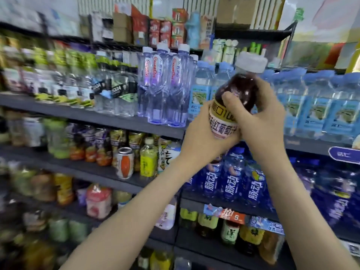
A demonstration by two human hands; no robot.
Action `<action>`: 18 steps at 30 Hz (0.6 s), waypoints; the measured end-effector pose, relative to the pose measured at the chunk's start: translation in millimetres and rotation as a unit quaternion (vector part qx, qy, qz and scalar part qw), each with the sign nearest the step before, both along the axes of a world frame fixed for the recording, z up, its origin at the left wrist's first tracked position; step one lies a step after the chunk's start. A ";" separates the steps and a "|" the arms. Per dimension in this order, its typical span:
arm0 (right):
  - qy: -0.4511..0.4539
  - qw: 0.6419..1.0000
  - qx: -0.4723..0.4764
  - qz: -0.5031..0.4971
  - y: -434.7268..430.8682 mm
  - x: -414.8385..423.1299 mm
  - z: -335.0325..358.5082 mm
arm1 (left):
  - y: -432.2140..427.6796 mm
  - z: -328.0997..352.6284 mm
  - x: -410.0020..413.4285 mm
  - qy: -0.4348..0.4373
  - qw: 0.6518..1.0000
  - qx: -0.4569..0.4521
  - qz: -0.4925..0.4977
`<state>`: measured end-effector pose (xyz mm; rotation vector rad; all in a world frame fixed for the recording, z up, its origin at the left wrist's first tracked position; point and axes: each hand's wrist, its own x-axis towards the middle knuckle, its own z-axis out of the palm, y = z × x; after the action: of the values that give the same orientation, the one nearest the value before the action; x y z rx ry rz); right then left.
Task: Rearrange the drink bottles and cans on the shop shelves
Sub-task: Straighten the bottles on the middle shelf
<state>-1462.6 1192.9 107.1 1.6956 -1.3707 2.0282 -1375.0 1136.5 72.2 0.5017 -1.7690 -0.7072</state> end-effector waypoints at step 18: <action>0.091 0.933 0.242 0.250 -166.6 382.8 -63.4 | -97.3 -65.2 443.8 -0.055 0.973 0.077 0.211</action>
<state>-1079.8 1026.3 43.7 2.6044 -1.5873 1.7608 -931.2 1039.2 7.0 1.0047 -1.6384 -0.5241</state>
